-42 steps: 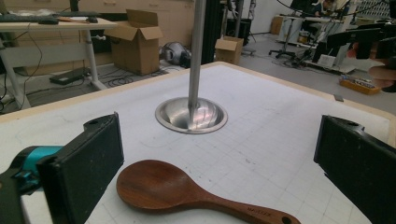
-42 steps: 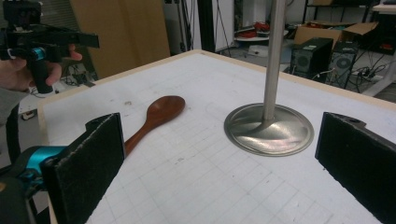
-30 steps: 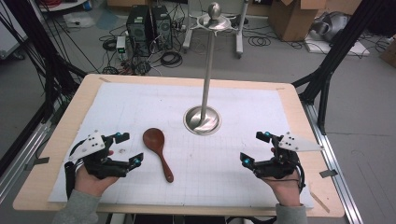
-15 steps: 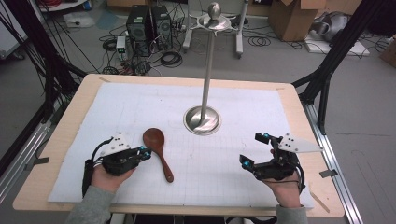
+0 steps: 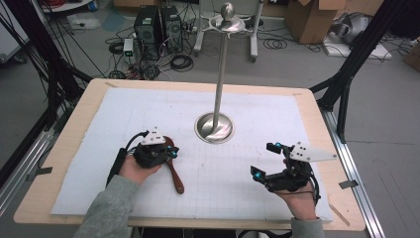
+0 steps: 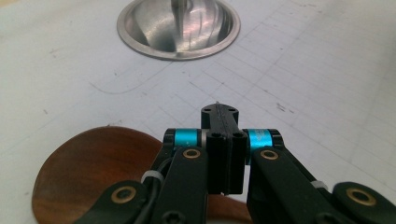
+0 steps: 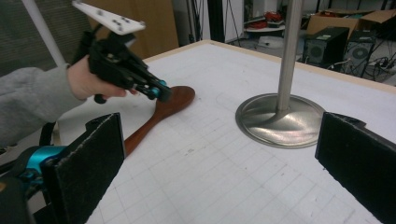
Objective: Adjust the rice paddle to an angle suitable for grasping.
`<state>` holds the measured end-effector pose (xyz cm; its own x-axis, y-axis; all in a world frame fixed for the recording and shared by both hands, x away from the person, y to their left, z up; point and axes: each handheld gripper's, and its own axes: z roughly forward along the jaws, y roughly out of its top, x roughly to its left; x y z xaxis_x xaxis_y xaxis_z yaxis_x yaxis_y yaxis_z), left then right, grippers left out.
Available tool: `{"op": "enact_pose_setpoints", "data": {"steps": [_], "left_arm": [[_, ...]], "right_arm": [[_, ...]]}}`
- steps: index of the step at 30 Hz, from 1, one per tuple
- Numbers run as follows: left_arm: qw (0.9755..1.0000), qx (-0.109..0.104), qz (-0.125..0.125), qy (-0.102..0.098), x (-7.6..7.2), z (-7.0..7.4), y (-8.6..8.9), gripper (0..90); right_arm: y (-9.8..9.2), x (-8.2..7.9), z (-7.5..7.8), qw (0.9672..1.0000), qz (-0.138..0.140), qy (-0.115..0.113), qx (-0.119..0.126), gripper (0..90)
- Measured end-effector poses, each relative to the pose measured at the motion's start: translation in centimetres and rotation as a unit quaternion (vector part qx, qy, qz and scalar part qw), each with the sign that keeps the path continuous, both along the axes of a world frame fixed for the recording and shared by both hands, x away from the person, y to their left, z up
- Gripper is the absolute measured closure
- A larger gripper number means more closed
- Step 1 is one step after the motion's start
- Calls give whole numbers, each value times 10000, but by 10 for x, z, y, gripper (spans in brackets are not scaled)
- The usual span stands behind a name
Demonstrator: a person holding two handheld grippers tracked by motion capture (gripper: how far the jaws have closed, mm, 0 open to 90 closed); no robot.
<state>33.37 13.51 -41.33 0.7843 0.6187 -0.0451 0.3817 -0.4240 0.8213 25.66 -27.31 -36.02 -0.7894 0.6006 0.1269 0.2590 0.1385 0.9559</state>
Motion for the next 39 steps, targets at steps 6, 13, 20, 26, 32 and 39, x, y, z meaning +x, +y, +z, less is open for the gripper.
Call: {"op": "enact_pose_setpoints", "data": {"steps": [6,13,20,26,32,39], "left_arm": [[9997,68,154,166,25,-11,-10,896],[9981,453,315,286,47,-21,-14,896],[9963,625,468,365,61,-23,-13,896],[9957,658,510,399,66,-25,-9,896],[9923,927,656,505,62,-20,-4,897],[9903,1113,630,540,45,-17,16,896]], "right_arm": [[0,0,0,10000,8,-55,30,4],[1,2,-3,10000,27,42,17,4],[2,4,-6,10000,42,36,3,4],[3,3,-7,9999,47,94,1,4],[3,3,-7,10000,56,68,-18,4],[6,2,-7,9999,71,75,-52,4]]}}
